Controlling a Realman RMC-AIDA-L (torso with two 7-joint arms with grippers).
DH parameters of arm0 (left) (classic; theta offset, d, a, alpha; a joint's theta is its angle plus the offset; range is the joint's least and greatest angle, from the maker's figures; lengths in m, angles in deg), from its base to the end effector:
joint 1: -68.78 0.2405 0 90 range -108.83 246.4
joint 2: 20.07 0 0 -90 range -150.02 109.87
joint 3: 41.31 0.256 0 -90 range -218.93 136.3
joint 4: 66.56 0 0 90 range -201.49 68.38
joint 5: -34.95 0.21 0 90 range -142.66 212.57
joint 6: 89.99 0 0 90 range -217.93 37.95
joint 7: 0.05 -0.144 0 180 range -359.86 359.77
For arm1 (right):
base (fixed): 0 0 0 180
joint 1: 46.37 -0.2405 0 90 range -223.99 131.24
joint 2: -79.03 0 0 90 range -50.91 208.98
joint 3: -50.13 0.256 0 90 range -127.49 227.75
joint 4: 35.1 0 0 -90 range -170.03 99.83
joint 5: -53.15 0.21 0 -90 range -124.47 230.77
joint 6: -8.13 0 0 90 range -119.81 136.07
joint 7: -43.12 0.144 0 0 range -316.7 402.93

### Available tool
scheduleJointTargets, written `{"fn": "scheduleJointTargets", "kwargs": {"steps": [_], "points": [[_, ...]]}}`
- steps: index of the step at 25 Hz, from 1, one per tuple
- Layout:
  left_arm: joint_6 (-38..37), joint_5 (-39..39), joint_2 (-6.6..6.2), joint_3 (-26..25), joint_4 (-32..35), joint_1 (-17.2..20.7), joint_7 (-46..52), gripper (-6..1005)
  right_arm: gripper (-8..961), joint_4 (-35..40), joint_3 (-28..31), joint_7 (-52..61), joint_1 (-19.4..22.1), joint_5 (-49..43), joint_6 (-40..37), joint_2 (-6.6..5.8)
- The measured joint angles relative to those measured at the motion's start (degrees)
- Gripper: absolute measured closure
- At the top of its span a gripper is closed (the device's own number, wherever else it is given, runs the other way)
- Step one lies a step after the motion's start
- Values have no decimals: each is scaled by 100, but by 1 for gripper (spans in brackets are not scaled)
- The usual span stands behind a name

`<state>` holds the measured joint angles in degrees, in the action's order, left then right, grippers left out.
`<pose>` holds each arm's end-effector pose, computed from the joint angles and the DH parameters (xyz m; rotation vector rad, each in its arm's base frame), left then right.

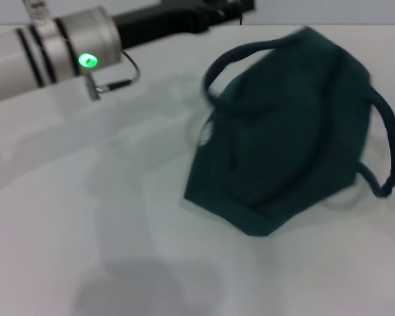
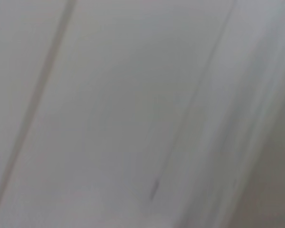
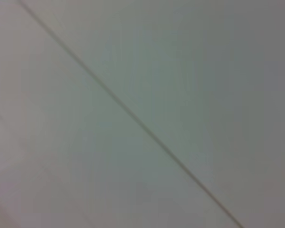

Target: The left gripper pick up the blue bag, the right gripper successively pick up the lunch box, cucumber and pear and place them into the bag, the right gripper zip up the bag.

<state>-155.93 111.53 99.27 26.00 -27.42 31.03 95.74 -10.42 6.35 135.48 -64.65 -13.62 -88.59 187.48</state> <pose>-0.1506 0.4045 -0.0155 -2.4855 -0.8297 -1.1015 0.3104 0.2986 0.1155 -2.0055 0.9879 1.5196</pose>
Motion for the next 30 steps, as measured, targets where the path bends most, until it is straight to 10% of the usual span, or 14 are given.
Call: {"fn": "scheduleJointTargets", "kwargs": {"steps": [10,23,30], "points": [[-1670,8,-129,-1467,177,183,-719,148,62,913,0,-906,-449,-1366,-572,41],[-3564,209,-638,-1474,225,764,-885,106,63,2506,-494,-1587,-441,-2031,-1297,342],[-4388,573,-593,-1455,671,1316,-1161,106,62,2587,-615,-1945,-352,-2180,-1523,650]]}}
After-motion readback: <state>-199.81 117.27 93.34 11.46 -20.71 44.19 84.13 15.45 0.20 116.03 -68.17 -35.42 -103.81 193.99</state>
